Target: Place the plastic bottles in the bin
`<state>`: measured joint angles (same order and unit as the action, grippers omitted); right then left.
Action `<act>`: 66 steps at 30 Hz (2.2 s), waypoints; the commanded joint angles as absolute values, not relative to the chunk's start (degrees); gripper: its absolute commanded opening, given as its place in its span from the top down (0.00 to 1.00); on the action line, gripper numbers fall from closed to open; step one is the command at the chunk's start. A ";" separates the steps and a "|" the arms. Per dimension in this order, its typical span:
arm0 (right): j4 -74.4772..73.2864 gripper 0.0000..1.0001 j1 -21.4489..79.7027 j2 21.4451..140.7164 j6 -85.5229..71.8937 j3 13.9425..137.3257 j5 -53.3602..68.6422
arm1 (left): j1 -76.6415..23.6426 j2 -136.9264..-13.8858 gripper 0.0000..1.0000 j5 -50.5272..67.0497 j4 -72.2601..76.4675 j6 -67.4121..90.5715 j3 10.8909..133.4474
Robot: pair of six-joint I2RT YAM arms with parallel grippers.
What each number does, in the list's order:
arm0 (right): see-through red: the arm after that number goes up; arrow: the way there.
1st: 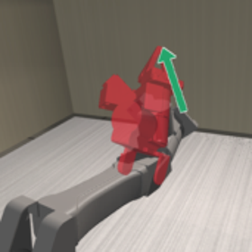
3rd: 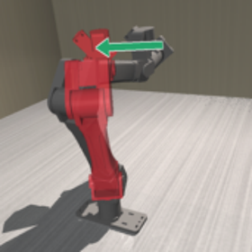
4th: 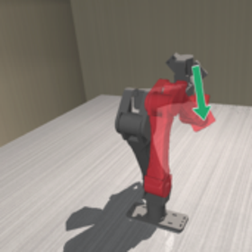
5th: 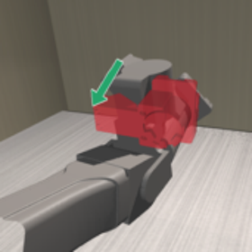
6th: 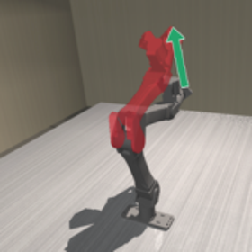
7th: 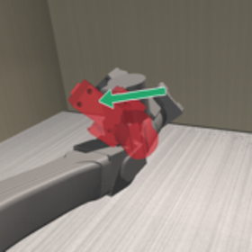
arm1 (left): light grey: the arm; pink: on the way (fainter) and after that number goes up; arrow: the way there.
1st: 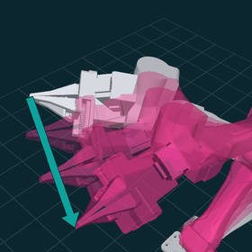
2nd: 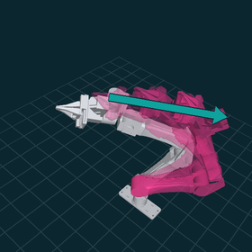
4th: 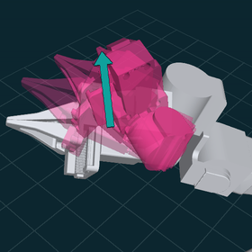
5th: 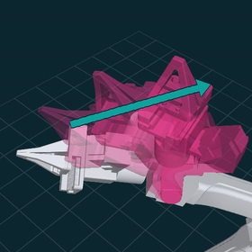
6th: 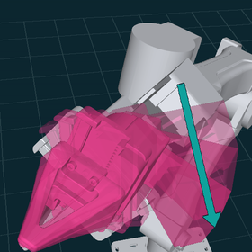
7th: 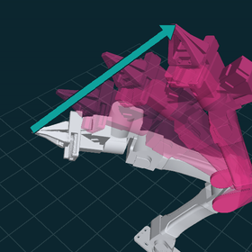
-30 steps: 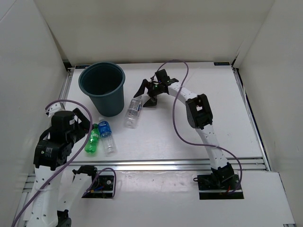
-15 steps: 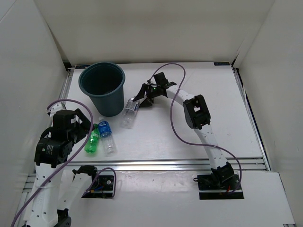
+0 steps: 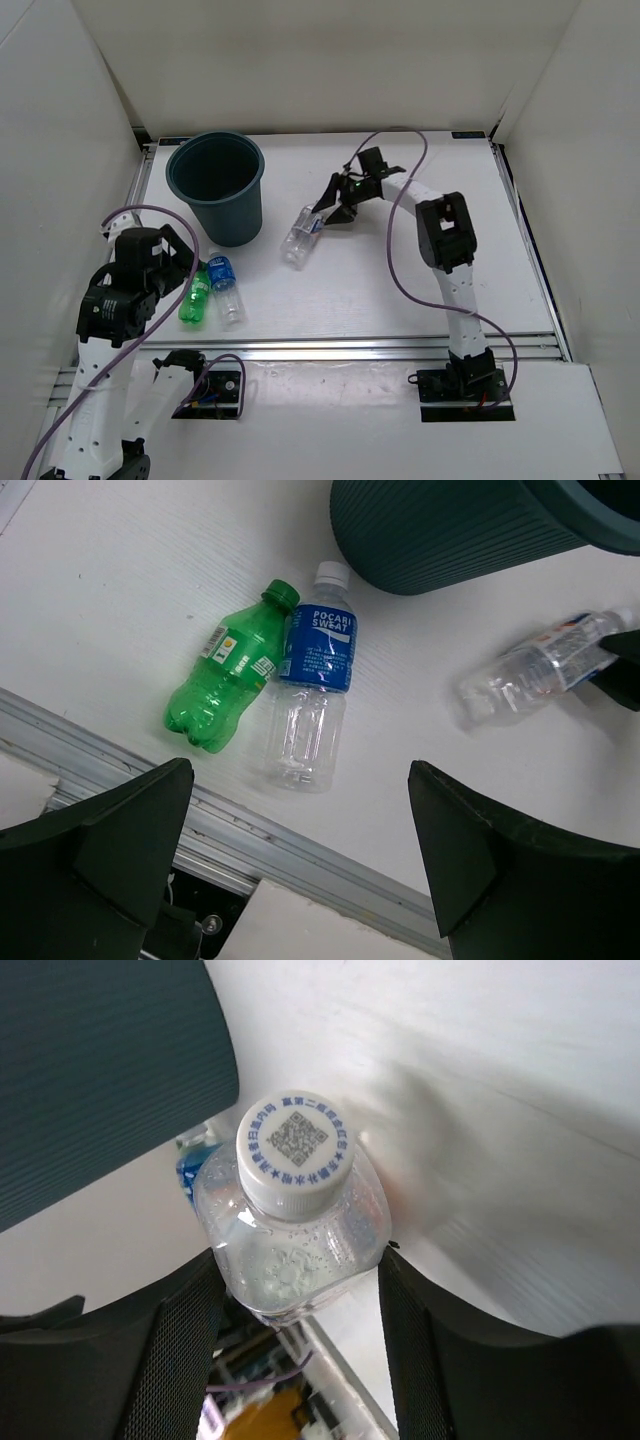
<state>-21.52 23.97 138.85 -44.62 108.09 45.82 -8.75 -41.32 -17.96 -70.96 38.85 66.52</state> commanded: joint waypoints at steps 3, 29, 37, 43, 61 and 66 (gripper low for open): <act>-26.54 0.77 19.43 127.02 -35.34 108.02 42.10 | -8.88 -41.31 0.00 -17.58 -67.42 38.41 65.13; 1.47 0.69 27.94 132.01 -58.36 145.90 37.63 | -8.88 -45.78 0.00 -19.78 -64.33 33.14 68.99; 2.11 0.60 35.76 133.07 -49.51 145.83 30.52 | -8.35 -44.47 0.00 -19.07 -64.08 35.51 68.04; -2.19 0.00 39.90 132.45 -41.31 146.43 26.46 | -8.35 -42.28 0.00 -18.46 -61.79 33.15 66.09; -18.27 0.00 33.14 115.32 -35.86 140.72 29.17 | -7.73 -54.04 0.00 -16.44 -56.53 32.53 52.74; -22.58 0.00 31.73 112.16 -33.49 138.35 31.37 | -4.57 -60.91 0.00 -17.83 -57.22 30.32 53.88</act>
